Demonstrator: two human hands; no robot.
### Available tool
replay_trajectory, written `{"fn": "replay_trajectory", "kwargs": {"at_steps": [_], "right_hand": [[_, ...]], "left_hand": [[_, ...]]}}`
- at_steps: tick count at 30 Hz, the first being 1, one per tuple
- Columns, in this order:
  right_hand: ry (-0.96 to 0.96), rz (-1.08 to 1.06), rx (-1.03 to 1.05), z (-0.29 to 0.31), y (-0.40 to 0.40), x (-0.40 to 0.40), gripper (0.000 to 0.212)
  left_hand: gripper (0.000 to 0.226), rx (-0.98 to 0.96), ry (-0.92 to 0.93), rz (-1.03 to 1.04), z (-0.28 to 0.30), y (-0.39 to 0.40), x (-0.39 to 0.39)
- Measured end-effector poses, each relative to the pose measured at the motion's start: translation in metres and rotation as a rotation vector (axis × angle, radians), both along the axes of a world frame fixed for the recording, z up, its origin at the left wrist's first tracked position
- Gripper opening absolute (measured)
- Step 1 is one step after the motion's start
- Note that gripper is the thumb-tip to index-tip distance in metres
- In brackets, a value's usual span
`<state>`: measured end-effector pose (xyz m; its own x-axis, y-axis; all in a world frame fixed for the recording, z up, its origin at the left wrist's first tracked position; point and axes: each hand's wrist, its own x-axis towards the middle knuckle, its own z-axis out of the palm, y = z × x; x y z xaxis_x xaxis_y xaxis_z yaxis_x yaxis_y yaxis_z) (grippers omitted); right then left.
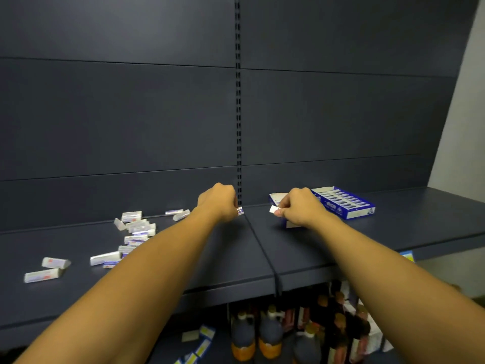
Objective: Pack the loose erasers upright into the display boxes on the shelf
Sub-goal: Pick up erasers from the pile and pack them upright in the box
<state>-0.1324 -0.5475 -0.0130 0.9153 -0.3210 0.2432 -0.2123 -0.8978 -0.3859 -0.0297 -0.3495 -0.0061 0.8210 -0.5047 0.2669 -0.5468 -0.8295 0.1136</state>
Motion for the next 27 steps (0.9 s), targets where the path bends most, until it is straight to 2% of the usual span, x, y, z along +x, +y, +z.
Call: {"fn": "replay_trajectory", "kwargs": {"at_steps": [8,17,22,27], "right_hand": [[-0.009,-0.02,0.035,-0.006,-0.065,-0.013,0.026],[-0.051,0.0,0.067,-0.005,-0.11,0.008,0.028],[-0.113,0.035,0.101,-0.006,-0.126,0.033,0.022],[-0.202,0.05,0.205,-0.018,-0.139,0.061,0.025]], "left_hand": [[0.014,-0.007,0.027,-0.025,-0.002,-0.06,-0.019],[0.016,-0.088,0.056,-0.146,0.001,-0.12,0.0],[0.012,-0.191,0.103,-0.204,0.001,-0.144,0.021],[0.01,-0.358,0.151,-0.217,-0.008,-0.152,0.043]]}}
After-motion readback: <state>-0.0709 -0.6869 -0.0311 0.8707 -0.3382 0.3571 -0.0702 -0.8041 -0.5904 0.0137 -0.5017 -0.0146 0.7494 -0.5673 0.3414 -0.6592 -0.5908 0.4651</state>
